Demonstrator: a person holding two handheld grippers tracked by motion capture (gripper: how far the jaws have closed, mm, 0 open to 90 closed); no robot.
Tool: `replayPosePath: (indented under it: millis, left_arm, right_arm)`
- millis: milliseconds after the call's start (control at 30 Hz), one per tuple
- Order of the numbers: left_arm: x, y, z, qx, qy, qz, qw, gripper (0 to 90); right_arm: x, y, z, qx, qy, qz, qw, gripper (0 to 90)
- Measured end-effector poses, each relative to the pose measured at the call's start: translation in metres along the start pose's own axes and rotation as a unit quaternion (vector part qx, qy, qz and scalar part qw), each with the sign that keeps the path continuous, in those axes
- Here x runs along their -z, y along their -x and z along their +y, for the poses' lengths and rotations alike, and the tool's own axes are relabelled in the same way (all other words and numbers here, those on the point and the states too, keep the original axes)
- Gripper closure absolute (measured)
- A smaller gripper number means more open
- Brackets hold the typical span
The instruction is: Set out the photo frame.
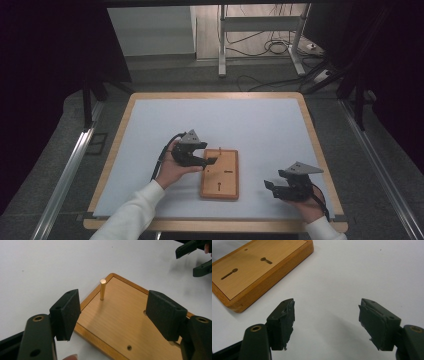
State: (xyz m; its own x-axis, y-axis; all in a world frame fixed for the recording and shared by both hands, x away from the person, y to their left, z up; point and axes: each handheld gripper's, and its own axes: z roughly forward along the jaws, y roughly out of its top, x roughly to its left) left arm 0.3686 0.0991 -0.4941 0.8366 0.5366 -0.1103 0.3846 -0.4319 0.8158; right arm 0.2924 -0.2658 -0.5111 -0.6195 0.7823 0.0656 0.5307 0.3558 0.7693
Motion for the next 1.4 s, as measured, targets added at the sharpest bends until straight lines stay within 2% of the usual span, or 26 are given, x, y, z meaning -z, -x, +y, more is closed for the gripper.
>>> replayPosePath:
  millis: [300,567,800,967,1133,1167,1267,1400]
  left_arm:
    - [-0.017,-0.006,0.008,-0.013,-0.014,0.003,0.9998,29.4]
    - [-0.034,-0.014,0.004,-0.005,-0.017,-0.01,0.9998,32.5]
    - [-0.044,-0.017,0.005,-0.004,-0.012,-0.018,0.9998,42.0]
    - [-0.05,-0.017,0.004,-0.013,-0.018,-0.02,0.9996,46.4]
    - [-0.052,-0.017,0.004,-0.018,-0.018,-0.014,0.9996,54.1]
    - [-0.053,-0.017,0.004,-0.018,-0.018,-0.012,0.9996,58.0]
    - [-0.054,-0.017,0.004,-0.013,-0.018,-0.005,0.9997,62.6]
    - [-0.057,-0.018,0.004,-0.009,-0.016,-0.006,0.9998,66.5]
  right_arm:
    - [-0.001,0.0,-0.001,-0.002,-0.003,0.001,1.0,28.9]
    - [-0.002,0.0,-0.001,0.001,-0.004,0.001,1.0,28.9]
    - [-0.004,-0.001,-0.002,0.0,-0.009,0.002,1.0,28.8]
    - [-0.004,0.0,-0.003,0.0,-0.009,0.0,1.0,28.9]
    - [-0.003,0.001,-0.003,0.0,-0.009,-0.001,1.0,28.8]
    - [-0.003,0.001,-0.003,0.001,-0.009,-0.001,1.0,28.9]
    - [-0.003,0.001,-0.003,0.002,-0.009,-0.002,1.0,28.9]
    - [-0.004,0.0,-0.003,0.002,-0.01,-0.002,0.9999,28.9]
